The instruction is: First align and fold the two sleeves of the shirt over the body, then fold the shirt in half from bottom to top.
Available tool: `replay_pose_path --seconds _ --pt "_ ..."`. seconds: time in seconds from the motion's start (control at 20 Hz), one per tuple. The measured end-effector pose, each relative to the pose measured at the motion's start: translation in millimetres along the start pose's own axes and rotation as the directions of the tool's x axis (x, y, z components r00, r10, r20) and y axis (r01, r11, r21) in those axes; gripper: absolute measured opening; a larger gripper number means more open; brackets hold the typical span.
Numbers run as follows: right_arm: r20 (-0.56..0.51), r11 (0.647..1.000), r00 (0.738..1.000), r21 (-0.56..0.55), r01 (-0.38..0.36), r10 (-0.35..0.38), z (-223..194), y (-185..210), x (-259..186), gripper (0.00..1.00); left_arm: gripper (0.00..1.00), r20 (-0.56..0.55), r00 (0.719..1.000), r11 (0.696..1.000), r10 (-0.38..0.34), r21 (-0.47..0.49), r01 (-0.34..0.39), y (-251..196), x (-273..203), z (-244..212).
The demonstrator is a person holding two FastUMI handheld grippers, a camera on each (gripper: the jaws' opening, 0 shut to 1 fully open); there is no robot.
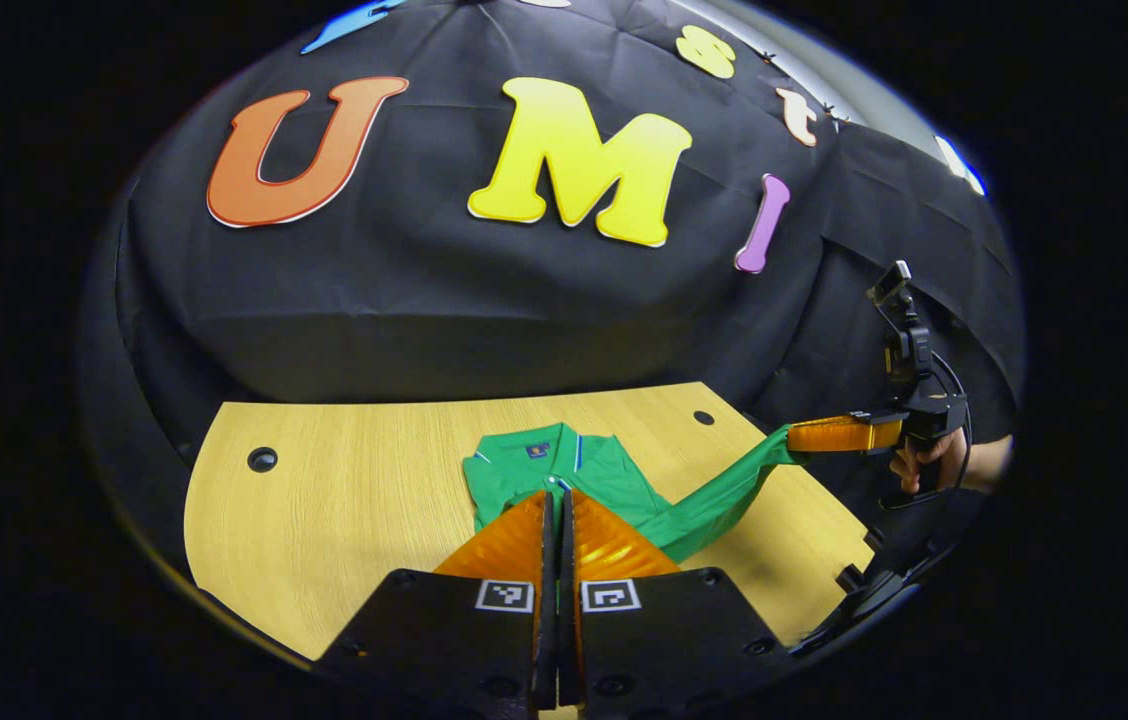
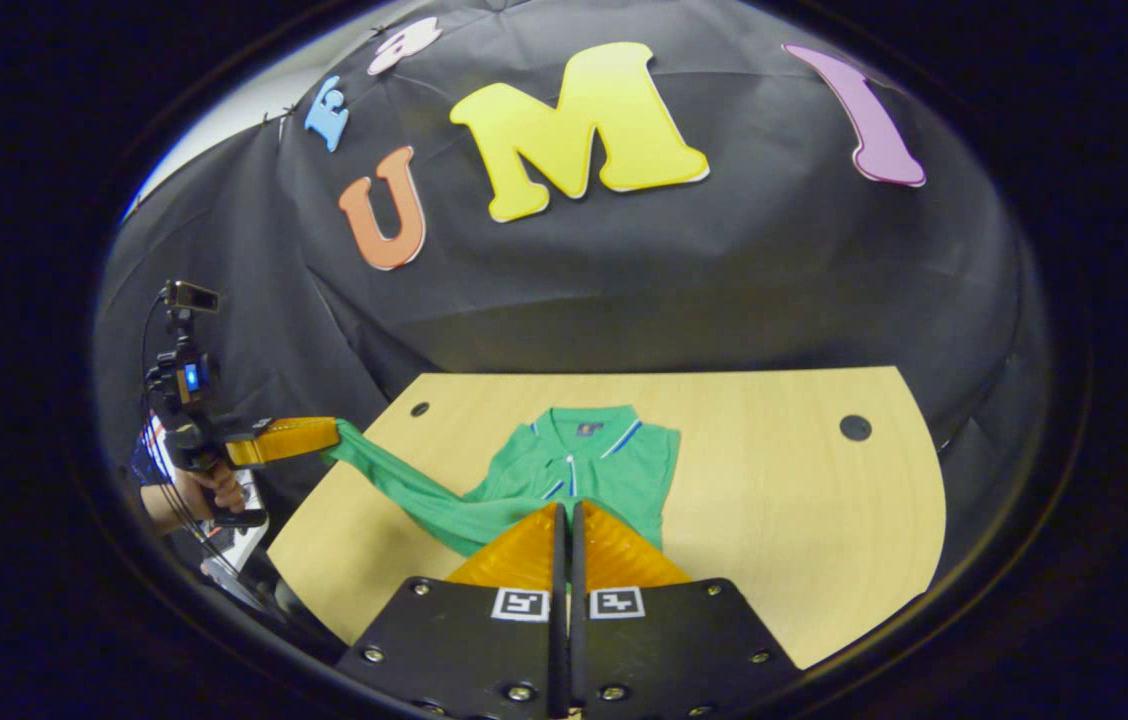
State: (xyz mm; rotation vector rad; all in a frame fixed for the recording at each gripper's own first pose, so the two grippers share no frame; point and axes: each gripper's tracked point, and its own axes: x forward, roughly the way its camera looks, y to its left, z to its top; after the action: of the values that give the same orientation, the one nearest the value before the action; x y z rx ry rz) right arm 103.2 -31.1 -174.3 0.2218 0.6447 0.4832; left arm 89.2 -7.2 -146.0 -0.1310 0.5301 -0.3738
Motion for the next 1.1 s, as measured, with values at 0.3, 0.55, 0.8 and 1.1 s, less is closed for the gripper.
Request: replay_pose_path --seconds 0.3,0.55,0.8,1.1 --pt "0.022 0.998 1.000 0.055 0.009 -0.010 30.9 -27.2 75.6 0.00 0.04 0.006 0.999 0.999 0.037 -0.004 -0.037 32.3 70.5 24.3" --pt "0.033 0.996 0.997 0.064 0.065 -0.067 47.9 -65.4 142.7 0.01 0.04 0.024 0.993 0.992 0.118 0.031 -0.119 76.9 132.2 20.7" --pt "-0.001 0.989 0.991 0.055 0.134 -0.135 27.1 -98.8 206.9 0.01 0.04 -0.004 0.979 0.979 0.203 0.008 -0.203 122.3 186.8 -14.7" --pt "-0.006 0.964 0.964 0.024 0.264 -0.264 10.8 -122.0 243.4 0.19 0.42 0.003 0.964 0.964 0.264 -0.006 -0.264 138.6 204.6 -34.0"
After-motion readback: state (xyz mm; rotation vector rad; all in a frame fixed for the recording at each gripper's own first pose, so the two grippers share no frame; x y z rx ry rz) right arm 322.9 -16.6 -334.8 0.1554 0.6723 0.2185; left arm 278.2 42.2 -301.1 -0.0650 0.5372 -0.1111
